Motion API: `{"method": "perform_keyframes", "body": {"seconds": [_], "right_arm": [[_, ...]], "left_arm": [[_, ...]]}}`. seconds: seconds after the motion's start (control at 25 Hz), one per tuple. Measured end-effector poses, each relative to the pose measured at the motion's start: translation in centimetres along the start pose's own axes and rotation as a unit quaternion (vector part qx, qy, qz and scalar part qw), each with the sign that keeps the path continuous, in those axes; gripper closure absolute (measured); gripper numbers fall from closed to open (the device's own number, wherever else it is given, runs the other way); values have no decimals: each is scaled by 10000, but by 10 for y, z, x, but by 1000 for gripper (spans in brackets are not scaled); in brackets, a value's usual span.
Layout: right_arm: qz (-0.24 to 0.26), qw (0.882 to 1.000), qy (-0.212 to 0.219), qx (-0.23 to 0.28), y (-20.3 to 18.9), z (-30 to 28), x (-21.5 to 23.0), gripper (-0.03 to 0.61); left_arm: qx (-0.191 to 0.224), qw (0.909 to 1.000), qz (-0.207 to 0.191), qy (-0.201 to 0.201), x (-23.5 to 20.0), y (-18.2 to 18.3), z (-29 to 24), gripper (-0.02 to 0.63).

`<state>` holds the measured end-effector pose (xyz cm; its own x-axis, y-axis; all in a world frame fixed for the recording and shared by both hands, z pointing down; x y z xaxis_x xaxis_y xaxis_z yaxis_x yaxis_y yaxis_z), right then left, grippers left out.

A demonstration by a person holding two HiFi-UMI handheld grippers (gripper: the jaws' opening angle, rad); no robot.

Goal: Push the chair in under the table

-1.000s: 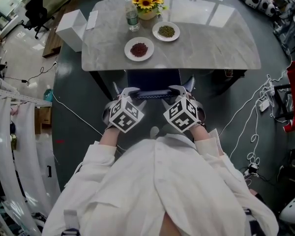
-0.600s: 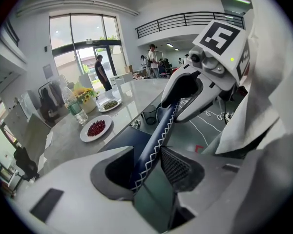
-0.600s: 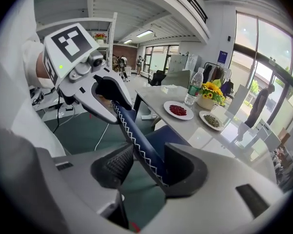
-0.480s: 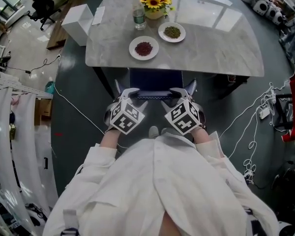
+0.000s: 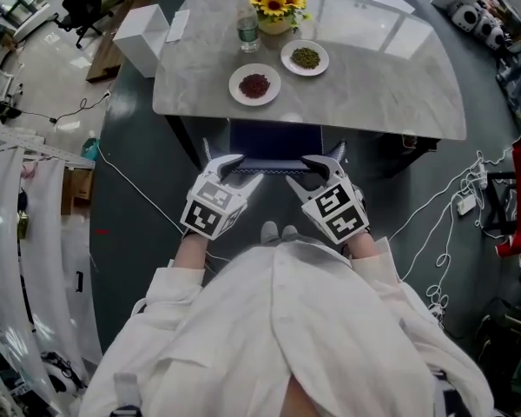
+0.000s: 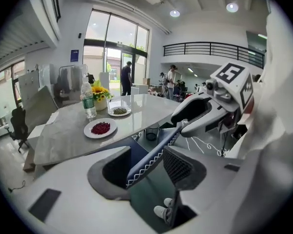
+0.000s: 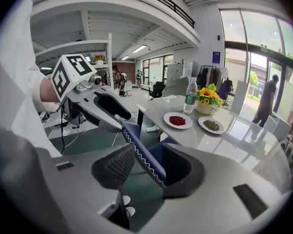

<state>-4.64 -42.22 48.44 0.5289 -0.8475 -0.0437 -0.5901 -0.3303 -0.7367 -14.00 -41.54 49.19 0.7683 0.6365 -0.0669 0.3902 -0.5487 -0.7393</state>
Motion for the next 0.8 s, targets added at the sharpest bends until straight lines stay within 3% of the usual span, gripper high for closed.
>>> {"method": "perform_keyframes", "body": {"seconds": [0.24,0.52,0.68,0.8], "right_arm": [[58,9995,-125,276,16,25,4,391],[-292,9905,-209,1331,63,73,12,437],[-378,9818,-318,1831,84,97,18,470],[-396,9795,-415,1930,88,107,23,505]], "left_arm": [[428,9989,-85,183,9,23,13,419],[1135,9935,40,56,34,64,31,433],[1443,9894,-52,143,35,81,40,476],[1691,9853,-143,215,36,94,47,525]]}}
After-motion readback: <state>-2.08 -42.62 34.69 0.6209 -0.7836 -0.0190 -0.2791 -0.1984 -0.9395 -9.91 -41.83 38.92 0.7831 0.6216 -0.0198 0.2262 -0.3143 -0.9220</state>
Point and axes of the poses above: the fingertips, and each gripper's own axes: z backward along the fingers, x to its right, y out of its top, the point moved 2 cm from there along z, backward along the fingers, and after that the axes turned 3 degrees about -x, right-handed, at the moved point
